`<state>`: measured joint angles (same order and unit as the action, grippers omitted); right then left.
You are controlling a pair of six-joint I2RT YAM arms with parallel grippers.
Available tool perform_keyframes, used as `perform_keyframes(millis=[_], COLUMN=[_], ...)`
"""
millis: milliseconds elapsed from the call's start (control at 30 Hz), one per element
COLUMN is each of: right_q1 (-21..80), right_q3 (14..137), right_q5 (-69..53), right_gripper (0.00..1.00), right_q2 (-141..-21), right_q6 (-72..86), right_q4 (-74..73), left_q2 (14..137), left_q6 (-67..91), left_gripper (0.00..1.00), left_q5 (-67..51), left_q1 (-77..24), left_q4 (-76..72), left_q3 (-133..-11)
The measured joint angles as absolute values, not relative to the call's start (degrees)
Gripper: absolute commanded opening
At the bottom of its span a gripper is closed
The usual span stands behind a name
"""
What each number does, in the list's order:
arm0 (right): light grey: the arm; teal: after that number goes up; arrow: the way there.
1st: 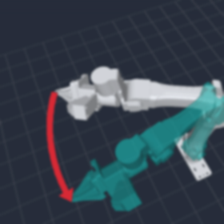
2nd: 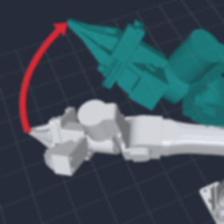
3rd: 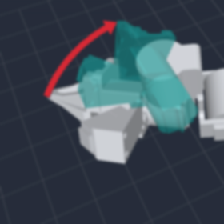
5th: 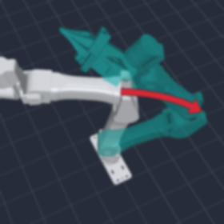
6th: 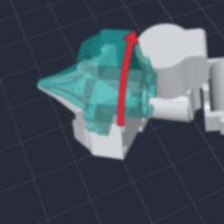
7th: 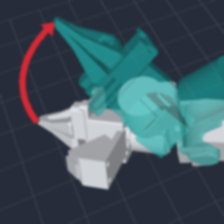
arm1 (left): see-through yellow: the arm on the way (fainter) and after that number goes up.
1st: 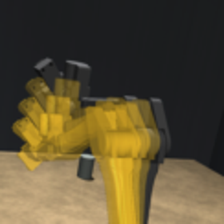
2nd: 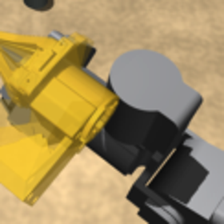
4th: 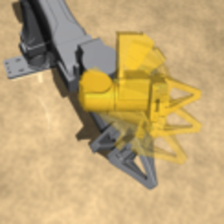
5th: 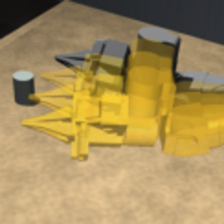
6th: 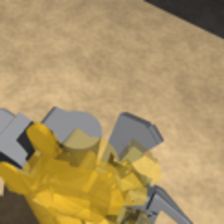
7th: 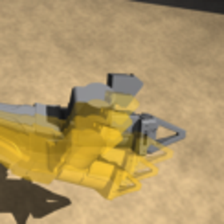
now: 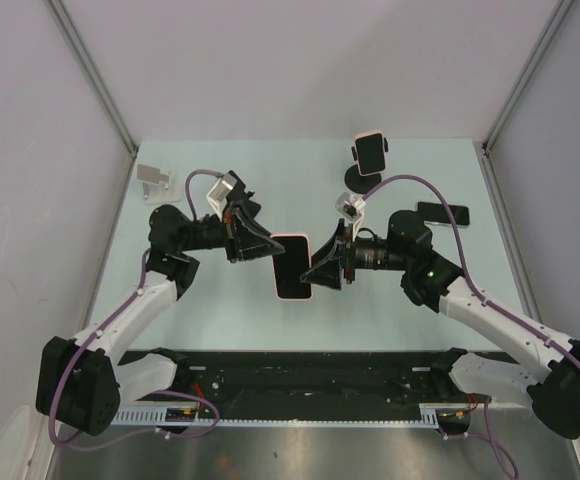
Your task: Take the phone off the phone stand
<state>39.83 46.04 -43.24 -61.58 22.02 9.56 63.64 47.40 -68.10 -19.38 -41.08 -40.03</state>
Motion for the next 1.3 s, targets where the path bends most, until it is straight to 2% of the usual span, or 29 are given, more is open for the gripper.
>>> perform_keyframes(millis=[167, 267, 333, 367, 433, 500, 533, 600, 667, 700, 800, 833, 933, 1000, 1133, 1300], right_q1=[41.2, 41.9, 42.3, 42.6, 42.7, 42.8, 42.9, 43.0, 43.1, 43.0, 42.2, 41.7, 40.3, 38.8, 34.2, 22.8], right_q3=[47.4, 47.7, 47.8, 47.8, 47.9, 47.9, 48.0, 48.0, 48.0, 48.0, 48.0, 48.0, 48.0, 48.0, 48.0, 46.3], right_q5=[-44.1, -44.1, -44.1, -43.9, -43.5, -43.0, -42.7, -42.0, -41.3, -40.9, -39.6, -39.2, -37.9, -37.1, -34.4, -29.3], right_gripper=[0.48, 0.40, 0.22, 0.08, 0.00, 0.00, 0.00, 0.00, 0.00, 0.00, 0.00, 0.00, 0.00, 0.00, 0.00, 0.00], right_q2=[-62.4, -63.4, -64.0, -64.2, -64.5, -64.4, -64.3, -63.9, -63.2, -62.9, -61.6, -61.1, -59.9, -59.0, -58.3, -58.1], right_q6=[22.0, 22.0, 22.0, 21.7, 21.4, 21.1, 21.0, 21.0, 21.2, 21.4, 21.4, 21.5, 21.5, 21.6, 23.5, 31.2], right_q4=[9.8, 9.8, 9.8, 9.8, 9.7, 9.6, 9.4, 8.9, 7.4, 6.5, 4.0, 3.1, 1.0, -0.4, -3.3, -4.7], left_q2=[63.6, 63.4, 62.9, 62.7, 62.1, 61.5, 61.2, 60.7, 59.5, 58.8, 56.4, 55.3, 52.6, 50.9, 45.8, 36.5], left_q6=[46.6, 46.4, 46.1, 46.0, 46.2, 46.3, 46.3, 46.0, 45.4, 45.1, 41.4, 39.6, 31.3, 25.1, 17.7, 11.7], left_gripper=[0.00, 0.00, 0.00, 0.03, 0.12, 0.18, 0.26, 0.32, 0.46, 0.58, 0.75, 0.84, 0.95, 1.00, 1.00, 1.00], left_q5=[-68.2, -68.4, -68.6, -68.9, -69.3, -69.0, -68.9, -68.6, -68.1, -67.8, -66.4, -65.4, -59.5, -52.4, -40.2, -22.0], left_q1=[-19.4, -19.6, -19.9, -19.9, -20.0, -20.0, -20.0, -20.0, -20.0, -19.8, -18.9, -18.5, -18.1, -18.1, -18.1, -19.9], left_q4=[-40.0, -39.6, -39.4, -39.4, -39.2, -38.9, -38.7, -38.4, -38.2, -37.7, -34.3, -31.9, -20.4, -10.7, 1.7, 12.4], left_q3=[-39.6, -39.6, -39.4, -39.3, -39.3, -39.1, -39.1, -38.8, -38.1, -37.9, -37.8, -37.8, -38.9, -40.3, -40.6, -39.7])
